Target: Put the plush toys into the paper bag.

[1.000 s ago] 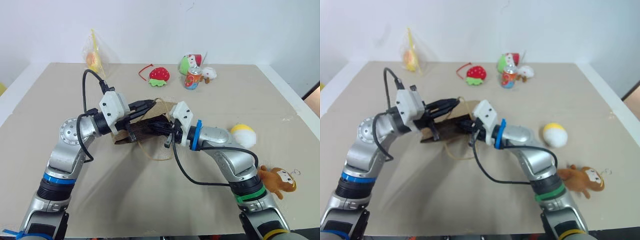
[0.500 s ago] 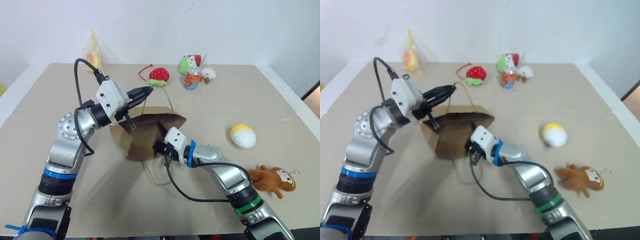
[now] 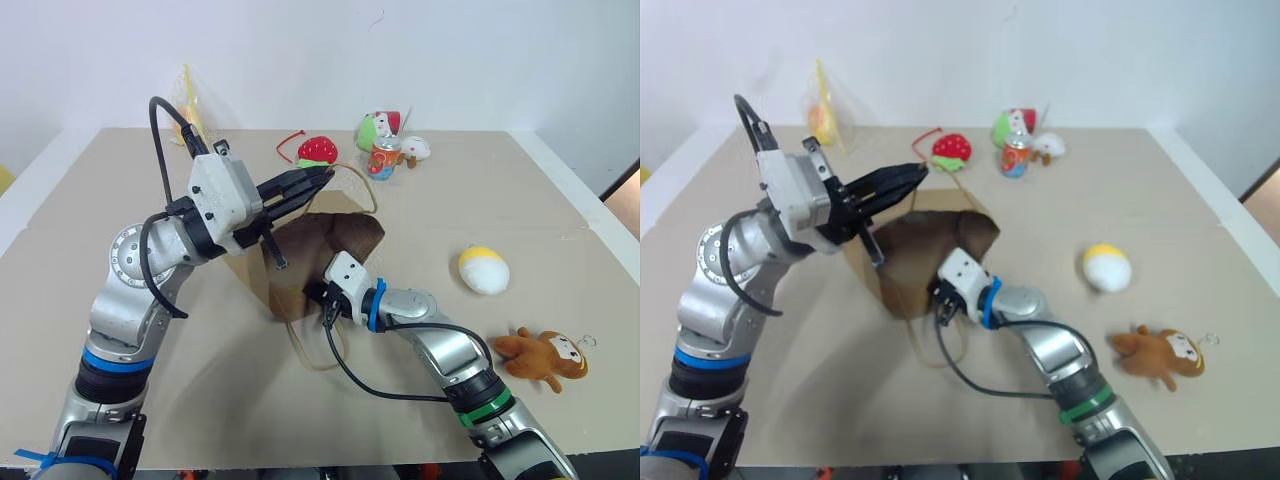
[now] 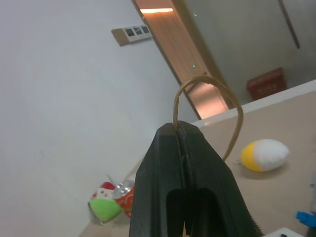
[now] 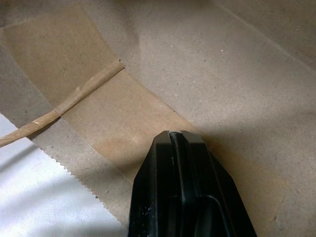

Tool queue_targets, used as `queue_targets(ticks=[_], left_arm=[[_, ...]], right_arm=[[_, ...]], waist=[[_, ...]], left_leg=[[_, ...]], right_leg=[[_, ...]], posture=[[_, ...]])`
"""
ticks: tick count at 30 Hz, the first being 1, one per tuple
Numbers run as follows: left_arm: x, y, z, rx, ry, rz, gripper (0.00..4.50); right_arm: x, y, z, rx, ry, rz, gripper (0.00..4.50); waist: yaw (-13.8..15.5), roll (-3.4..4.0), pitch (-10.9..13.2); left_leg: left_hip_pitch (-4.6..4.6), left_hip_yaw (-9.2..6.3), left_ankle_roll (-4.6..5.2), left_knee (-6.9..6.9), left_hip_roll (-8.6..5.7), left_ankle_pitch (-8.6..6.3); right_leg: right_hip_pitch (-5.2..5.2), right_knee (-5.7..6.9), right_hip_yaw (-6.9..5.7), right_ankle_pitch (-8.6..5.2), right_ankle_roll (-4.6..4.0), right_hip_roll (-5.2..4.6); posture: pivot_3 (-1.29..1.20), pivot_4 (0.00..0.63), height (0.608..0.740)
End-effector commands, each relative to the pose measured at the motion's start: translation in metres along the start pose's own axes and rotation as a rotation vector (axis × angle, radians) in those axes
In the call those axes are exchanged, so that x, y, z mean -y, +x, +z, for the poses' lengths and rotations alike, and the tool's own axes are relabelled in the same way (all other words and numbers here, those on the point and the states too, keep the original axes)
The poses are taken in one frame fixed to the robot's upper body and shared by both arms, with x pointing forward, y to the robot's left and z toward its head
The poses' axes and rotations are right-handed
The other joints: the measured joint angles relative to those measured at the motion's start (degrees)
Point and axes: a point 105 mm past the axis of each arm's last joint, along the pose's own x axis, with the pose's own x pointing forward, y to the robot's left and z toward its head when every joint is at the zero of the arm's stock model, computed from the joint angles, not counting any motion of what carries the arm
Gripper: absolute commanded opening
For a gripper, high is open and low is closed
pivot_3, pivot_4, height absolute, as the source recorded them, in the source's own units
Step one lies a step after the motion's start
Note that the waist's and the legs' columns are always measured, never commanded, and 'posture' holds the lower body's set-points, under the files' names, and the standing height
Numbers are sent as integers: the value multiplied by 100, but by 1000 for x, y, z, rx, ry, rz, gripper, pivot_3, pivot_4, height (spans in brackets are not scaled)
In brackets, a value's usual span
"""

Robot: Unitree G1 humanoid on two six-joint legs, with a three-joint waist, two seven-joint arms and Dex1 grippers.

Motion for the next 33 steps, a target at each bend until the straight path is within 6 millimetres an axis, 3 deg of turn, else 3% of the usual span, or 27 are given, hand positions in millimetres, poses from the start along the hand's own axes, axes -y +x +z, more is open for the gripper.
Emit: queue_targets(ticks=[1, 8, 12, 22, 33], left_arm=[[6, -1, 16, 31, 39, -58, 0], [-11, 1, 25, 54, 118, 37, 0], [-7, 2, 28, 72, 131, 24, 0], [-5, -23, -20, -106, -5, 111, 0], [-1, -28, -30, -127, 4, 109, 0]], right_arm=[[11, -1, -4, -24, -8, -41, 48], [11, 0, -3, -19, -17, -37, 48], [11, 0, -3, -18, -21, -33, 48], [12, -7, 10, 24, -60, -18, 48], [5, -52, 48, 120, -125, 75, 48]], waist=[[0, 0, 0], [2, 0, 0], [2, 0, 0], [3, 0, 0], [9, 0, 1]], left_leg=[[0, -1, 0, 0, 0, 0], [-2, -1, 0, 0, -5, 0], [-2, -1, 0, -1, -6, 0], [-3, -2, 0, -5, 2, 0], [-26, -1, 2, -14, -8, -3]], right_leg=[[0, 0, -1, 0, 0, 0], [0, -1, 1, 0, 0, -4], [-1, -1, 3, 0, 0, -4], [-3, -2, 3, -2, -3, -4], [-18, -13, 2, -9, 3, -20]], posture=[[0, 150, 740], [0, 150, 740], [0, 150, 740], [0, 150, 740], [0, 150, 740]])
